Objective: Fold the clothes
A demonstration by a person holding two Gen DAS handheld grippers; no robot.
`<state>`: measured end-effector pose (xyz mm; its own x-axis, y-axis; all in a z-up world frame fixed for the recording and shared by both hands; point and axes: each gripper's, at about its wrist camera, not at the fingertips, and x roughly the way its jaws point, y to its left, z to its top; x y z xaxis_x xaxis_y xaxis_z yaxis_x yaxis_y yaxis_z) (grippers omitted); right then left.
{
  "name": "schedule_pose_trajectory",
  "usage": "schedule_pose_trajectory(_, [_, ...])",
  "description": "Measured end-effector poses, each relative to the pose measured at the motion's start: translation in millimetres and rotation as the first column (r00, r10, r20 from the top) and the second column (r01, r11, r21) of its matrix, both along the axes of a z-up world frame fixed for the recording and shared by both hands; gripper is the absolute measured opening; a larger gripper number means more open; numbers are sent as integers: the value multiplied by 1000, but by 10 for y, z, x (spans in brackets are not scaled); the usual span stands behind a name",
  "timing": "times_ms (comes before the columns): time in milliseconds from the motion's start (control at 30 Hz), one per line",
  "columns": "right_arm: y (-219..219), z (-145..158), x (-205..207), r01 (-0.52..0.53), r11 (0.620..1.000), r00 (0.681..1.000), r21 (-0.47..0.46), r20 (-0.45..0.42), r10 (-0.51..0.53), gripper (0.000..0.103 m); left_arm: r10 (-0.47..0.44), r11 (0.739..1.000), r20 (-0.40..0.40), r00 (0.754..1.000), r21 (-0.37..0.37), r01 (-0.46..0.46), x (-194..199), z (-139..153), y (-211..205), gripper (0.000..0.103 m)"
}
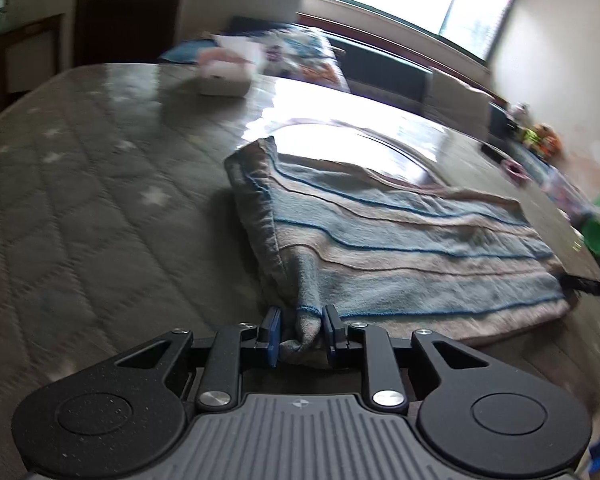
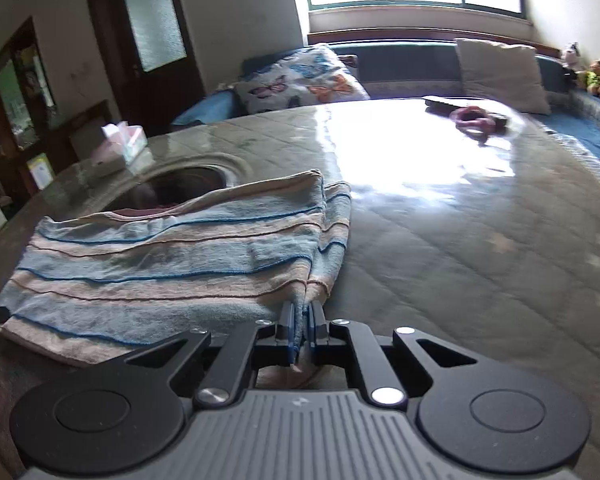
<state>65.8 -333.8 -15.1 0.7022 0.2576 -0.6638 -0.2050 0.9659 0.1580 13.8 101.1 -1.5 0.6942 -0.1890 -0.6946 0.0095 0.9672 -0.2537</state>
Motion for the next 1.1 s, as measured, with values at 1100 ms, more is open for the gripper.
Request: schedule_pose_trajectory(1100, [2254,408,729,-540,836,838,95,-34,545,15,17,999,115,993,-47,-12,353,56,212,31])
